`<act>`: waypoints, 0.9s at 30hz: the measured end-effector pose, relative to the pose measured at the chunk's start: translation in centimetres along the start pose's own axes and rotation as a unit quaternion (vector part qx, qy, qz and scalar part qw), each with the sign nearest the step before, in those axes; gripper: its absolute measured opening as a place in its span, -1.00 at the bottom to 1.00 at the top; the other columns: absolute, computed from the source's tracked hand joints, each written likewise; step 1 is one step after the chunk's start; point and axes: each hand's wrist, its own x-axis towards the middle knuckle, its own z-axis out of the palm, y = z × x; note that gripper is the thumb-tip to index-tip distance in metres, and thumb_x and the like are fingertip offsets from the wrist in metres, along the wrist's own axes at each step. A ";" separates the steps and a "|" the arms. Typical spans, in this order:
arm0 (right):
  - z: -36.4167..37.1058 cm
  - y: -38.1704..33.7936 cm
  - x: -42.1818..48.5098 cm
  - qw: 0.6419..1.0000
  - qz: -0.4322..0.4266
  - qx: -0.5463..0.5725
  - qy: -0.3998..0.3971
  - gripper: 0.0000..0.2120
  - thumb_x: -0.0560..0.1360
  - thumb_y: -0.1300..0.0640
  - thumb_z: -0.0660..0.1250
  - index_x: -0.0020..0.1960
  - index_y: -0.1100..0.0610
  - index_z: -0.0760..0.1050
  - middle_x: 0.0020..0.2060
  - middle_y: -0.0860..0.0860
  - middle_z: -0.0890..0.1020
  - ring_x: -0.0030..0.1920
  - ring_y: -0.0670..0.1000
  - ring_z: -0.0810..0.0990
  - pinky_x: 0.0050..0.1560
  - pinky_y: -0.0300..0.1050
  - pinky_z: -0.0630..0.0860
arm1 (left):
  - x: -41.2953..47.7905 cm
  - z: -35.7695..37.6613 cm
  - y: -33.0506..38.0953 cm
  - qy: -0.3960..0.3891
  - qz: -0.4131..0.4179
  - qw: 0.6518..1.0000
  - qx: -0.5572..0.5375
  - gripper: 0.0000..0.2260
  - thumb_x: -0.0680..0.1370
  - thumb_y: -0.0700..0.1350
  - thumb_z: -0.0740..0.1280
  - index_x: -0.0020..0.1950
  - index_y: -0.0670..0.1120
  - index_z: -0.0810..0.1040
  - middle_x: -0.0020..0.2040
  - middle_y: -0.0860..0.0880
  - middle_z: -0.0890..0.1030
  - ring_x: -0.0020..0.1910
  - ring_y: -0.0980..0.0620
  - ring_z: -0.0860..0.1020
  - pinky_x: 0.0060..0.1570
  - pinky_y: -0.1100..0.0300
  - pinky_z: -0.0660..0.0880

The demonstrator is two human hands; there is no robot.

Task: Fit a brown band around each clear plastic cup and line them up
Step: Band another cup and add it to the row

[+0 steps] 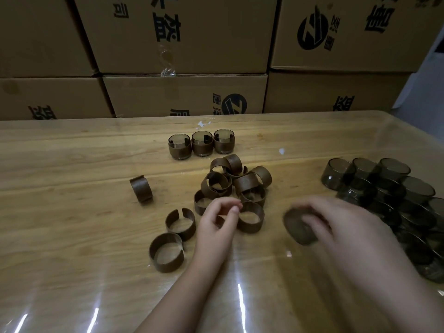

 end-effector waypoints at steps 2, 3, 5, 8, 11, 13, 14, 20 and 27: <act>0.7 -1.3 1.5 0.984 -0.075 0.141 0.075 -0.76 0.50 0.16 0.31 0.11 -0.08 0.59 -0.07 -0.25 0.61 -0.07 -0.06 0.60 -0.07 0.04 0.55 | 0.0 -0.1 0.0 -0.009 -0.023 0.997 -0.068 -0.86 0.60 -0.11 0.27 0.11 0.05 0.57 -0.01 0.09 0.66 -0.05 0.11 0.62 -0.12 0.33 0.51; 1.4 -1.9 2.3 0.971 -0.098 0.201 0.079 -0.75 0.52 0.21 0.33 0.11 -0.07 0.59 -0.07 -0.30 0.58 -0.04 -0.14 0.57 -0.01 0.02 0.52 | 0.0 -0.1 0.1 -0.015 -0.034 0.994 -0.102 -0.80 0.57 -0.01 0.27 0.18 0.04 0.54 0.03 0.07 0.66 -0.06 0.07 0.64 -0.15 0.29 0.53; 3.2 -3.0 3.8 0.946 -0.124 0.294 0.062 -0.71 0.53 0.29 0.32 0.12 -0.05 0.58 -0.06 -0.33 0.54 0.02 -0.23 0.53 0.08 -0.04 0.47 | 0.2 -0.2 0.0 -0.030 -0.048 0.987 -0.152 -0.55 0.45 0.15 0.28 0.28 -0.01 0.48 0.09 0.00 0.66 -0.07 -0.02 0.67 -0.18 0.19 0.54; 6.2 -3.9 4.6 0.909 -0.127 0.393 0.059 -0.70 0.54 0.33 0.30 0.11 -0.03 0.55 -0.06 -0.22 0.58 0.02 -0.14 0.57 0.10 0.01 0.50 | 0.3 -0.4 -0.1 -0.039 -0.042 0.981 -0.186 -0.40 0.36 0.18 0.32 0.32 -0.08 0.44 0.11 -0.06 0.65 -0.08 -0.06 0.67 -0.16 0.12 0.54; 8.4 -3.6 4.0 0.895 -0.130 0.420 0.077 -0.72 0.52 0.22 0.30 0.13 -0.10 0.54 -0.02 -0.22 0.59 0.06 -0.12 0.58 0.11 -0.01 0.53 | 0.4 -0.8 -0.5 -0.030 -0.058 0.975 -0.214 -0.35 0.34 0.16 0.38 0.38 -0.07 0.40 0.11 -0.09 0.63 -0.03 -0.05 0.65 -0.09 0.05 0.54; 9.2 -3.4 3.6 0.892 -0.126 0.425 0.090 -0.70 0.52 0.10 0.29 0.21 -0.16 0.50 0.03 -0.25 0.59 0.09 -0.13 0.58 0.13 -0.19 0.50 | 0.6 -1.0 -0.8 -0.040 -0.066 0.974 -0.212 -0.39 0.36 0.17 0.37 0.35 -0.03 0.45 0.13 -0.12 0.63 0.04 -0.07 0.64 -0.07 0.04 0.54; 9.5 -3.3 3.4 0.893 -0.128 0.420 0.100 -0.66 0.52 0.06 0.27 0.27 -0.16 0.45 0.07 -0.28 0.56 0.12 -0.13 0.56 0.15 -0.25 0.46 | 0.6 -1.0 -0.9 -0.055 -0.064 0.975 -0.204 -0.46 0.38 0.19 0.35 0.30 -0.02 0.50 0.09 -0.12 0.65 0.02 -0.07 0.64 -0.08 0.05 0.53; 10.5 -2.5 3.1 0.910 -0.155 0.357 0.143 -0.56 0.54 0.09 0.21 0.40 0.11 0.32 0.39 -0.02 0.39 0.43 -0.09 0.32 0.42 -0.17 0.24 | 0.7 -0.9 -0.8 -0.067 -0.071 0.976 -0.193 -0.56 0.48 0.30 0.13 -0.02 0.07 0.68 -0.22 -0.12 0.69 -0.29 -0.02 0.61 -0.21 0.07 0.48; 11.2 -2.6 2.8 0.910 -0.130 0.389 0.069 -0.49 0.56 0.05 0.18 0.47 0.14 0.24 0.49 -0.05 0.26 0.50 -0.10 0.21 0.47 -0.13 0.21 | 0.9 -0.9 -1.2 -0.048 -0.088 0.976 -0.195 -0.47 0.44 0.40 0.15 0.00 0.05 0.68 -0.18 -0.20 0.68 -0.16 -0.12 0.64 -0.10 -0.07 0.50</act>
